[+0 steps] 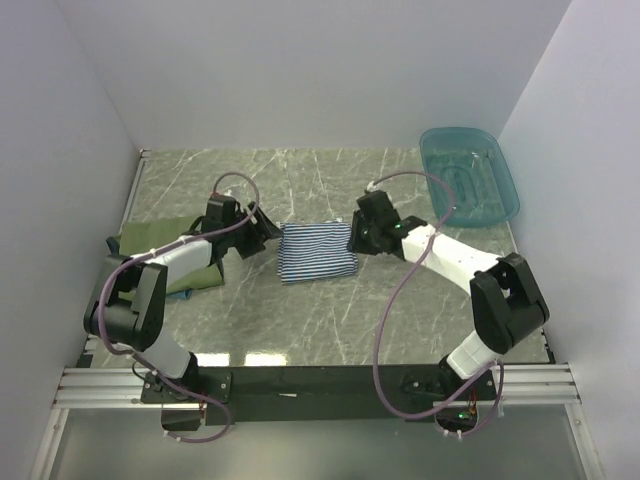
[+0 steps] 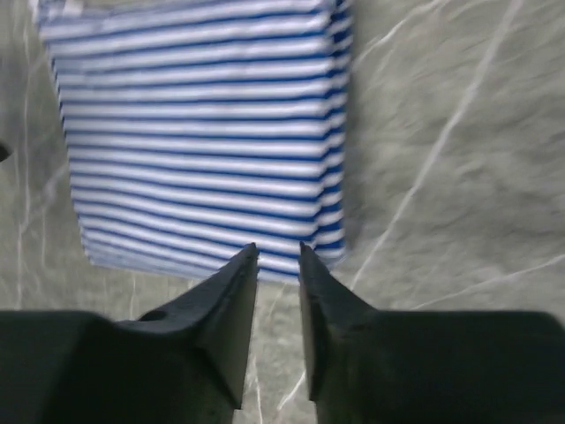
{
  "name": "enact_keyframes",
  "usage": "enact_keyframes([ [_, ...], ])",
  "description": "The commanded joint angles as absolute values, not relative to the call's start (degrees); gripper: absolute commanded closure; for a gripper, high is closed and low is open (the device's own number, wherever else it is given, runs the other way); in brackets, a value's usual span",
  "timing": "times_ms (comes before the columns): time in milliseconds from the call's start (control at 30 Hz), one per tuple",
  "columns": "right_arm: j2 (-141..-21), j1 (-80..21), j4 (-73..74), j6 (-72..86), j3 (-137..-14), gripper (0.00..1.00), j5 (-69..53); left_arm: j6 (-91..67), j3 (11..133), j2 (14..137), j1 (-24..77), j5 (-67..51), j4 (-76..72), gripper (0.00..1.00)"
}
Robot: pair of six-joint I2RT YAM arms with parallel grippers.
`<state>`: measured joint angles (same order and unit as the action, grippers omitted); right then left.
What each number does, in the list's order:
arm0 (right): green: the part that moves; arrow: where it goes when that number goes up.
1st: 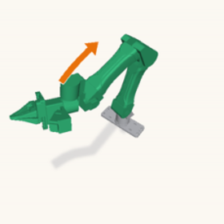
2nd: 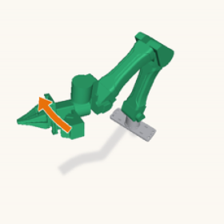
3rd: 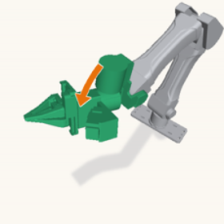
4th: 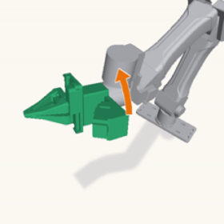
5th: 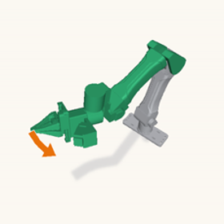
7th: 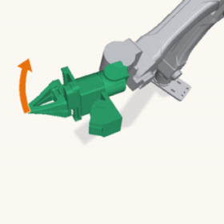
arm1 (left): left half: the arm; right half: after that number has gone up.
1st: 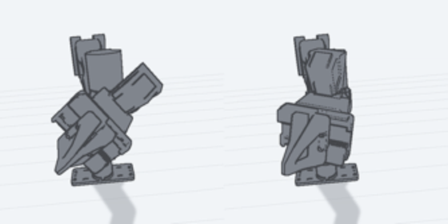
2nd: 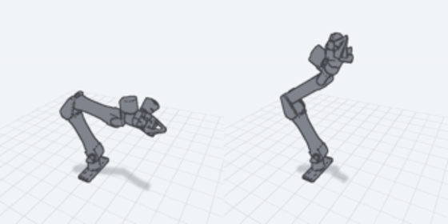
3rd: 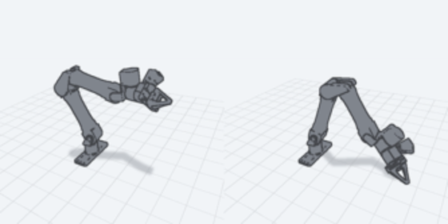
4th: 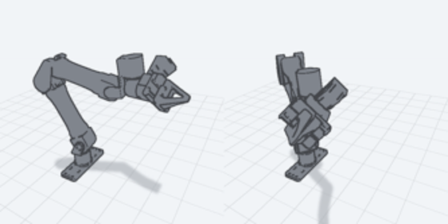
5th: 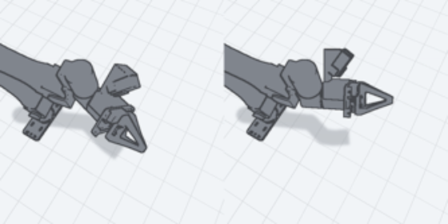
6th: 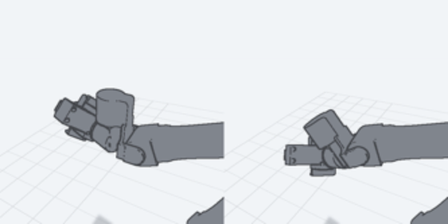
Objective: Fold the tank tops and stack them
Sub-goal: Fold the tank top, then neatly place the folded tank top to the corner
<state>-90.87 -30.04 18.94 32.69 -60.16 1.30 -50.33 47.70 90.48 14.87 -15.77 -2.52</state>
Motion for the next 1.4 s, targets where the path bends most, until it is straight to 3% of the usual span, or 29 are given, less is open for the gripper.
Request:
enact_keyframes([
  [0,-88.07,-33.39,16.18,34.19,-58.01,0.7,6.06,-47.29,45.27,88.77,15.82,-20.21,-4.39,0.23],
  [200,-95.25,-34.19,13.99,34.19,-58.36,0.76,3.61,-44.92,44.03,91.67,16.35,-21.8,-3.17,0.22],
  [500,-106.43,-33.66,11.6,34.45,-60.03,0.77,2.02,-42.8,44.03,97.2,18.81,-19.78,-1.58,0.2],
  [767,-105.56,-33.22,11.86,33.84,-60.82,0.77,1.23,-41.57,48.69,102.73,23.55,-3.81,6.93,0.28],
  [900,-105.03,-33.22,12.22,33.31,-61.43,0.76,0.35,-41.75,52.2,105.46,25.22,-0.18,9.83,0.46],
  [933,-104.77,-33.14,12.22,33.22,-61.52,0.75,0.18,-41.75,53.08,105.9,25.49,1.74,10.8,0.61],
  [1000,-103.81,-33.13,12.48,32.87,-61.61,0.69,-0.96,-40.52,55.97,106.7,26.01,5.25,14.13,0.77],
  [1033,-103.28,-33.05,12.48,32.61,-61.79,0.65,-1.23,-40.08,57.03,106.7,26.62,7.45,15.89,0.91],
  [1067,-102.75,-33.05,12.74,32.26,-61.96,0.61,-1.4,-39.21,59.13,106.79,26.8,9.21,17.47,0.96],
  [1167,-100.64,-32.26,14.06,31.38,-63.01,0.49,-2.02,-37.36,62.91,106.09,26.89,14.67,23.54,0.99],
  [1367,-92.83,-31.38,17.48,29.97,-65.56,0.44,-3.34,-34.45,68.02,100.03,26.98,27.85,35.05,0.99],
])
